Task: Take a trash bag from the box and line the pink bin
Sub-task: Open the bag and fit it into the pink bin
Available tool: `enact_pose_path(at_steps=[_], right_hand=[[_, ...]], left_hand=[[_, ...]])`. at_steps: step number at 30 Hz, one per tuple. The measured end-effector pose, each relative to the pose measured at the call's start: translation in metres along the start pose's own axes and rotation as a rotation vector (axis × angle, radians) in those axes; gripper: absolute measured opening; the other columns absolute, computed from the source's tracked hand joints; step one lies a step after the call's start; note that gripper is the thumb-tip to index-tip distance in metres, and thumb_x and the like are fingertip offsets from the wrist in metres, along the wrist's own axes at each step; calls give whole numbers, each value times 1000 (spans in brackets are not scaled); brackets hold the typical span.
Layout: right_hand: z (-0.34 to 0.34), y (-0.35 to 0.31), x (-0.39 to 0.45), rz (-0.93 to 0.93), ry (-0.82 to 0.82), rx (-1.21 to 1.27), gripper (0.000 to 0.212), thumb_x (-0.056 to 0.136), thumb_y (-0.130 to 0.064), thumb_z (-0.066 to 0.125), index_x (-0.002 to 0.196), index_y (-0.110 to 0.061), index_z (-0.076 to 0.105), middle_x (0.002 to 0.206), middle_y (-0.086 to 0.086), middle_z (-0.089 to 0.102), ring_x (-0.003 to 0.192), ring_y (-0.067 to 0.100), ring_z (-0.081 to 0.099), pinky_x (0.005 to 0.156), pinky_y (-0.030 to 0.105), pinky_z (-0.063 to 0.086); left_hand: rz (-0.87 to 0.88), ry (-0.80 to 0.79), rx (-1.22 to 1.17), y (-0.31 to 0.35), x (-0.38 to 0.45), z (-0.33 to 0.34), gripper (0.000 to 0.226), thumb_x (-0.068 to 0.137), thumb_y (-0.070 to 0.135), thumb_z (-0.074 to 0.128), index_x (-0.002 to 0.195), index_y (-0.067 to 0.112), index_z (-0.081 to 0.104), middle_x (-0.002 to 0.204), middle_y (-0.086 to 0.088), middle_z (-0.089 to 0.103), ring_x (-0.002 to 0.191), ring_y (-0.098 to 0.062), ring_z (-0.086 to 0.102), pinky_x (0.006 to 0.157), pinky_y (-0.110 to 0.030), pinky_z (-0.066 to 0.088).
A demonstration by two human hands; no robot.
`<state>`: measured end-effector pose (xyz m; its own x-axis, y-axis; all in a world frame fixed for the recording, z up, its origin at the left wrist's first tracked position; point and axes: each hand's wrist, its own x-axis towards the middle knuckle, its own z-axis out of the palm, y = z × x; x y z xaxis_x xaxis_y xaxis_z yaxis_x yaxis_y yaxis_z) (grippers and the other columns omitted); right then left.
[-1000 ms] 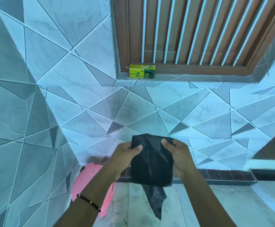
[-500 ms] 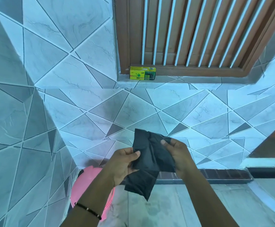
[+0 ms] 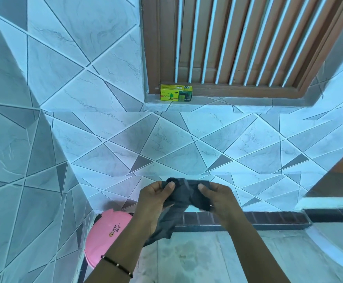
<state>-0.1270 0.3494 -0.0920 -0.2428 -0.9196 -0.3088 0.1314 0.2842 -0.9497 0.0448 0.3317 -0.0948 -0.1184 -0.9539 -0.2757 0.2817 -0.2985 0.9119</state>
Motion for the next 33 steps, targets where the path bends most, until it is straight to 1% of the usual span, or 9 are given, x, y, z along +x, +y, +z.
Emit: enact_pose_path(at_steps=[3, 6, 8, 11, 16, 20, 25, 29, 33], right_hand=[[8, 4, -9, -338, 382, -244, 34, 80, -29, 71, 109, -22, 55, 109, -4, 59, 91, 11, 59, 73, 26, 48], [18, 1, -19, -619, 169, -449, 28, 70, -42, 70, 94, -29, 62, 99, -17, 59, 92, 1, 53, 75, 13, 40], [27, 3, -19, -605, -14, -628, 21, 67, -41, 70, 79, -24, 66, 84, -12, 64, 85, 3, 55, 73, 13, 41], [34, 10, -15, -542, -37, -563, 12, 76, -16, 71, 66, -19, 66, 64, -6, 65, 67, 8, 60, 62, 15, 44], [23, 6, -9, -366, 55, -177, 19, 83, -4, 64, 66, -11, 63, 58, -5, 61, 54, 7, 54, 56, 17, 44], [5, 2, 1, -284, 135, 229, 13, 89, -3, 57, 76, -4, 59, 72, 12, 62, 65, 21, 55, 65, 32, 46], [9, 1, 2, -230, 141, 560, 21, 93, -4, 49, 73, -7, 55, 61, -2, 65, 58, 12, 57, 60, 22, 51], [20, 0, -3, -259, 109, 405, 16, 91, -5, 54, 76, -5, 58, 63, 0, 64, 57, 11, 56, 59, 21, 49], [27, -3, -8, -281, 138, 236, 14, 86, -1, 60, 73, -3, 60, 60, 6, 62, 48, 10, 54, 49, 17, 47]], left_hand=[[22, -7, -66, 0, 0, -1, 6, 87, 4, 60, 87, 7, 66, 69, 2, 74, 64, -8, 69, 55, -18, 54], [46, 36, -25, -1, 0, 1, 2, 83, 7, 65, 84, 5, 66, 64, 1, 73, 58, -11, 67, 53, -18, 53], [49, 53, -12, -2, 1, 3, 6, 83, 11, 67, 79, 7, 67, 60, 0, 70, 53, -11, 63, 52, -20, 52], [53, 84, 35, -5, 5, 1, 17, 82, 22, 69, 71, 10, 66, 55, -1, 64, 51, -15, 55, 64, -30, 51], [57, 136, 139, -7, 11, -14, 27, 82, 34, 69, 70, 10, 66, 73, -11, 68, 70, -25, 61, 80, -44, 54], [30, 192, 152, -7, 16, -36, 26, 80, 33, 70, 74, 9, 69, 72, -9, 67, 70, -24, 59, 76, -43, 52], [115, 227, 409, -20, 17, -39, 20, 83, 30, 69, 72, 16, 61, 67, 2, 64, 68, -21, 57, 66, -35, 47], [359, 303, 882, -24, 5, -27, 36, 81, 34, 68, 109, 21, 50, 107, 10, 44, 97, -13, 51, 87, -31, 45], [419, -5, 853, -8, -16, -1, 40, 71, 59, 64, 99, 34, 52, 102, 20, 57, 89, -1, 57, 75, -26, 49]])
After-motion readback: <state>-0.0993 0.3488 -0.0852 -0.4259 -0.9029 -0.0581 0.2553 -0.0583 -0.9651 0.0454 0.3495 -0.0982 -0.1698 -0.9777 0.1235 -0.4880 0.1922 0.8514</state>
